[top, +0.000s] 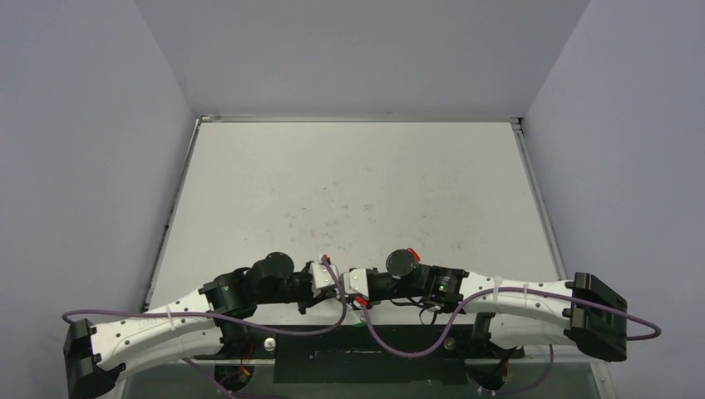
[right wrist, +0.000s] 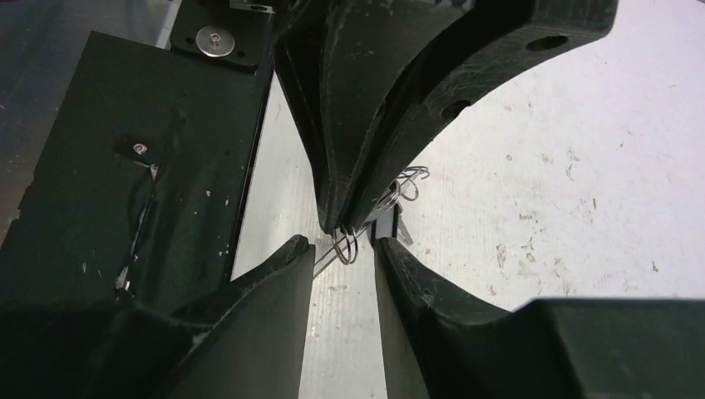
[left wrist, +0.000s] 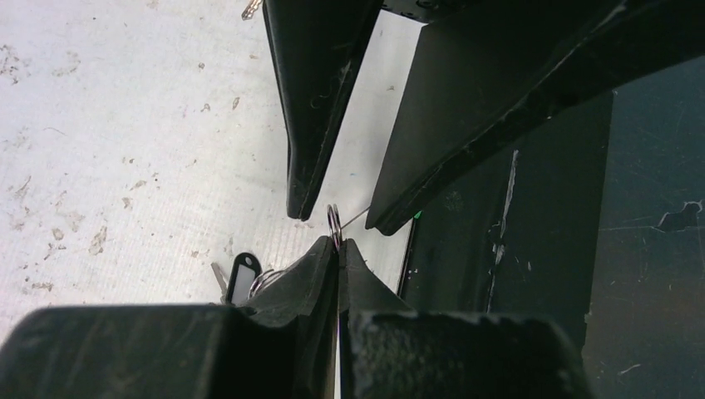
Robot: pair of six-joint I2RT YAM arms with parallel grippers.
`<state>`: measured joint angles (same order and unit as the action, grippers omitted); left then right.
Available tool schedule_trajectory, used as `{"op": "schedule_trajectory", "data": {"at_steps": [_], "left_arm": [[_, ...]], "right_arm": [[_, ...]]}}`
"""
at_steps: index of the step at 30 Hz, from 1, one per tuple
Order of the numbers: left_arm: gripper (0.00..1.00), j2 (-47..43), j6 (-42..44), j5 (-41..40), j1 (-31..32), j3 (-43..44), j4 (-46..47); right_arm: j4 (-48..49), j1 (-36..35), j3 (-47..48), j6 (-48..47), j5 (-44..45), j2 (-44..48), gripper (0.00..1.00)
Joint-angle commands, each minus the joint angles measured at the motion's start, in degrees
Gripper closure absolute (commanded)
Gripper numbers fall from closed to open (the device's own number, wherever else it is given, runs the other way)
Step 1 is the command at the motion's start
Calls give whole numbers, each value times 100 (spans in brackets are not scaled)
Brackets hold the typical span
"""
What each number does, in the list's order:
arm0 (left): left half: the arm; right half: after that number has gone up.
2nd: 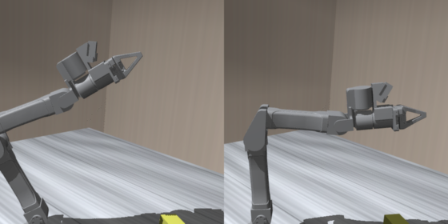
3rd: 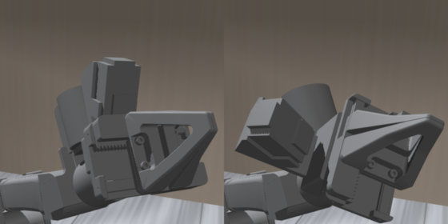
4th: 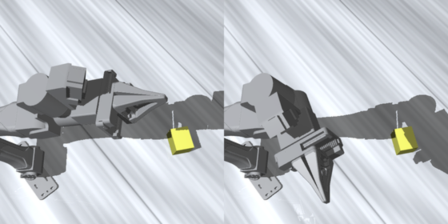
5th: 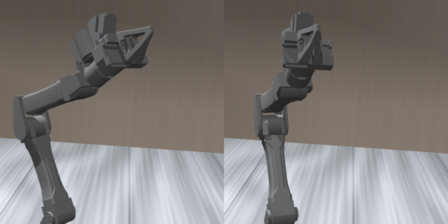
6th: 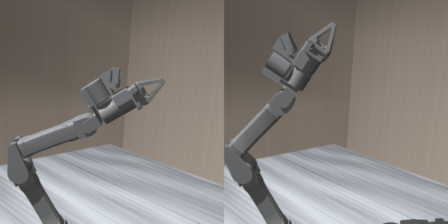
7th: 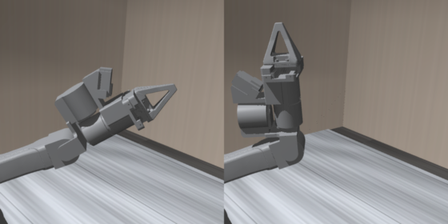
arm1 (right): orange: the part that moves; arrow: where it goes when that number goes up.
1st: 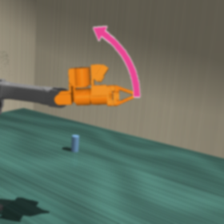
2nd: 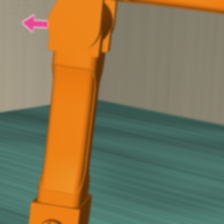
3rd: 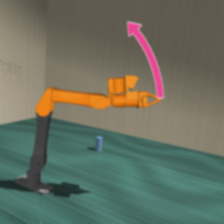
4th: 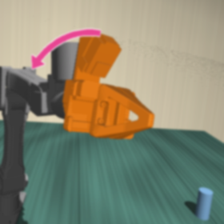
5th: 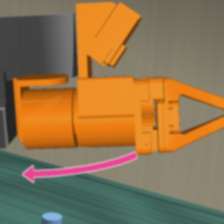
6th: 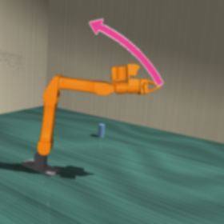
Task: Put the keys on the keyring
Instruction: Adjust the key on the keyring.
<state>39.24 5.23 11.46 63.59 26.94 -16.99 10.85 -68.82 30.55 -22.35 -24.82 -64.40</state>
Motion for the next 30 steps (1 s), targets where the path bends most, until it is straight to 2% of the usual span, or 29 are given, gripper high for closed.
{"op": "schedule_trajectory", "data": {"at_steps": [1, 8, 12, 14, 17, 20, 21, 24, 27, 30], "left_arm": [[100, -49, 70, 208, 13, 225, 351], [100, -91, 64, 268, 13, 154, 498], [100, -107, 65, 284, 13, 132, 554], [100, -117, 57, 284, 13, 115, 557], [100, -180, 59, 252, 13, 82, 548], [100, -334, -5, 33, 13, -12, 537], [96, -412, -46, -69, 13, -56, 541], [76, -778, -213, -361, 13, -256, 682], [69, -1278, -456, -726, 19, -601, 1022], [68, -1742, -715, -917, 22, -1019, 1421]], "right_arm": [[-259, 15, 266, -346, -175, -103, 66], [-40, 17, 288, -275, -267, -289, 84], [-37, 17, 307, -270, -285, -395, 88], [-15, 16, 303, -270, -304, -398, 98], [29, 37, 276, -224, -285, -377, 100], [463, 156, 43, 113, -274, -271, 100], [685, 204, -68, 267, -275, -221, 100], [1684, 368, -556, 842, -234, -28, 100], [2423, 411, -928, 1307, -97, 64, 100], [3239, 410, -1211, 1685, 55, 69, 100]]}}
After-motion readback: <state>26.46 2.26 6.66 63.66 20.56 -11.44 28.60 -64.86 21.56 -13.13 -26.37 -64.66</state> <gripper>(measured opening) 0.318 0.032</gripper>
